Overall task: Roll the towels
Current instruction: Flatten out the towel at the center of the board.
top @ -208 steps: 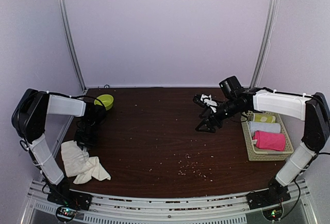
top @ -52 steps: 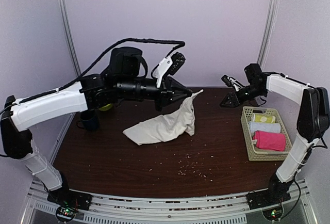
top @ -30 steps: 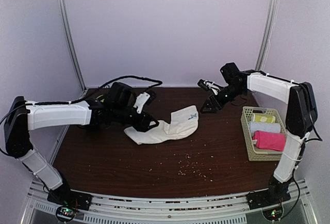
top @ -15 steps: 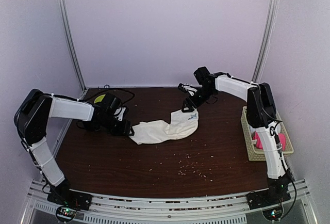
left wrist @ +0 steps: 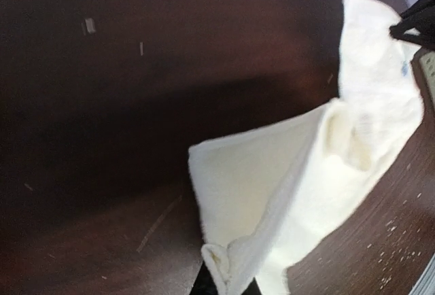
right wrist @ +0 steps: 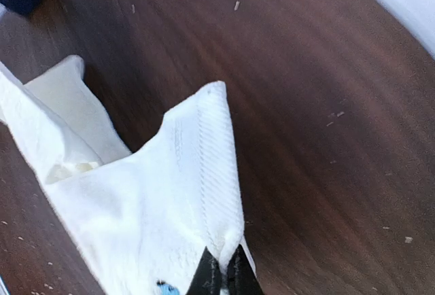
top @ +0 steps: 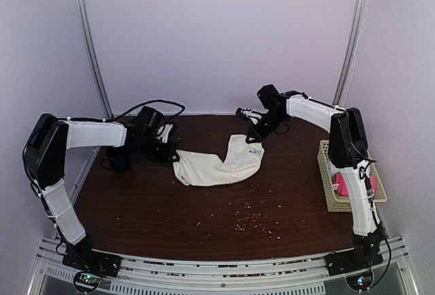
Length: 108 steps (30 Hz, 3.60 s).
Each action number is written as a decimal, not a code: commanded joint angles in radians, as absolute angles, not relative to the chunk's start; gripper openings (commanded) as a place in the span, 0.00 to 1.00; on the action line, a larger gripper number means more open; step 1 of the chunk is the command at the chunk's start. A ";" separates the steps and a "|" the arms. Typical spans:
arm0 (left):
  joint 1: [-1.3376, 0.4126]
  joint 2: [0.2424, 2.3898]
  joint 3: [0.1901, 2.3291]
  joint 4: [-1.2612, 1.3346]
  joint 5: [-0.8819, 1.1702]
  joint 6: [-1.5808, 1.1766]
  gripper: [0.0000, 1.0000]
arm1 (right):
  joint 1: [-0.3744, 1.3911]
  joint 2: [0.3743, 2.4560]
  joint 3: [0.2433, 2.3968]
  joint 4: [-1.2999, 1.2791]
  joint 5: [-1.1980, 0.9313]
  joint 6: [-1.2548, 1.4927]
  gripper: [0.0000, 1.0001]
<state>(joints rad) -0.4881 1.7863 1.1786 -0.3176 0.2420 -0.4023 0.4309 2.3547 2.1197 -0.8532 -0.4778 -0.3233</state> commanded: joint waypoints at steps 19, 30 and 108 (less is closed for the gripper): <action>-0.635 1.320 0.988 -0.671 0.401 -0.166 0.40 | 0.262 1.422 0.993 -0.895 -0.698 -1.028 0.55; -0.537 1.499 1.041 -0.597 0.189 -0.301 0.47 | 0.255 1.563 1.164 -0.629 -0.618 -0.531 0.57; -0.837 1.547 1.207 -0.601 0.339 -0.105 0.06 | 0.207 1.731 1.514 -0.670 -0.674 -0.317 0.00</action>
